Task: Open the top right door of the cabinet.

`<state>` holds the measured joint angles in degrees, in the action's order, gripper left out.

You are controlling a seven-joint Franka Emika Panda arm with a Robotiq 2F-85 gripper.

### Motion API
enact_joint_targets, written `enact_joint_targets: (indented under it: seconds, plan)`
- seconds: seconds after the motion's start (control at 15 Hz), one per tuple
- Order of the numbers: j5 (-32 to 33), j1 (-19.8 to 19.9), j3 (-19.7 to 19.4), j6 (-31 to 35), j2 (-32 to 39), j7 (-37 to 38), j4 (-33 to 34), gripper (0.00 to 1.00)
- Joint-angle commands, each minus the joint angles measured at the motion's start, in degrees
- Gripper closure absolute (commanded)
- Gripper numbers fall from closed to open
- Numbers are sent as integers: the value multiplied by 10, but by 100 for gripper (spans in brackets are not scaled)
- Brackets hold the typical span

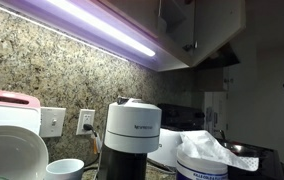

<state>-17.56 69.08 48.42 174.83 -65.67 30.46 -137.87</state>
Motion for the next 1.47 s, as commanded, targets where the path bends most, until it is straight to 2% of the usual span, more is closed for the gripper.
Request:
enact_joint_targets:
  seconds: [0.0, 0.33, 0.53, 0.8, 0.87, 1.07, 1.13, 1.2, 1.4]
  plan:
    - [-4, 28, 4, 13, -88, 52, -14, 96]
    - [-5, 48, 22, 22, -54, 55, 30, 96]
    - [-4, 32, 19, 26, -49, 48, 31, 96]
    - [6, 50, 1, 9, -60, 38, 26, 96]
    - [6, 47, -1, 9, -64, 37, 21, 64]
    - [-4, 67, -7, 13, -108, 74, 20, 45]
    - [10, 50, -41, -22, -131, 60, 23, 38]
    - [28, 39, -71, -1, -103, 26, 28, 30]
    - [57, 26, -130, -13, -86, -20, 59, 8]
